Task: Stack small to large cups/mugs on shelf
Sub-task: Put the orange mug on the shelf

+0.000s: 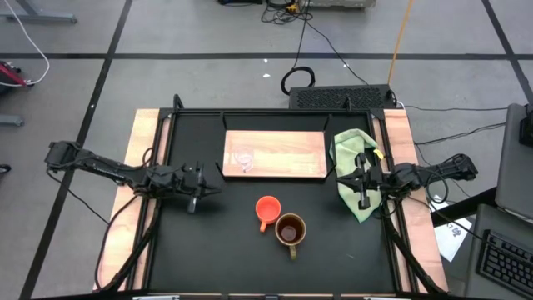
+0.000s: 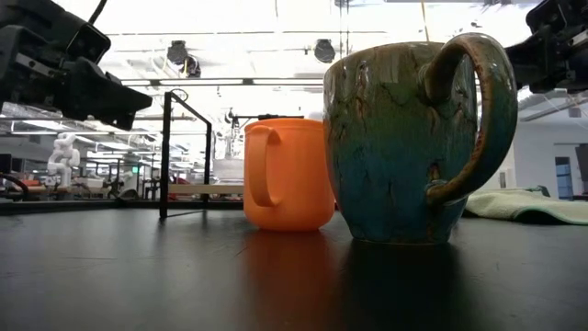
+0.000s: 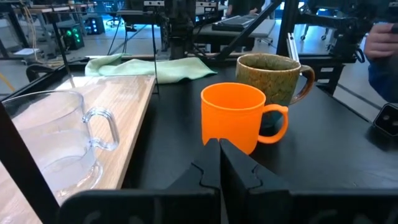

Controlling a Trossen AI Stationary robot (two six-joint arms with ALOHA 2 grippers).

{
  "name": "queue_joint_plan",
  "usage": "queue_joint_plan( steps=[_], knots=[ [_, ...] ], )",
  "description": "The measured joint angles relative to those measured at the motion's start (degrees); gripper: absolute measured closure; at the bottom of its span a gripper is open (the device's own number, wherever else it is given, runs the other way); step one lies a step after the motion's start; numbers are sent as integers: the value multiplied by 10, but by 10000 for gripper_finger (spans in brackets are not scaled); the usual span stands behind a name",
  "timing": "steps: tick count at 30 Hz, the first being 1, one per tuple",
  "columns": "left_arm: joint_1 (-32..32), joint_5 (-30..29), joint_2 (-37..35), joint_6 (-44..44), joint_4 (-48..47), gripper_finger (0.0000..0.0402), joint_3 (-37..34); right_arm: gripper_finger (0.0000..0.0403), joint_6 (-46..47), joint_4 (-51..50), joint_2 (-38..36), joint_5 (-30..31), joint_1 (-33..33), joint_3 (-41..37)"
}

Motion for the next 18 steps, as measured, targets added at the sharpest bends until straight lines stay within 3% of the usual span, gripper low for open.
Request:
queue_joint_plan(
  steps=[18],
  knots=[
    [0,1,0,1,-1,399,0,395,-14,60,34,-17,0,23]
  ],
)
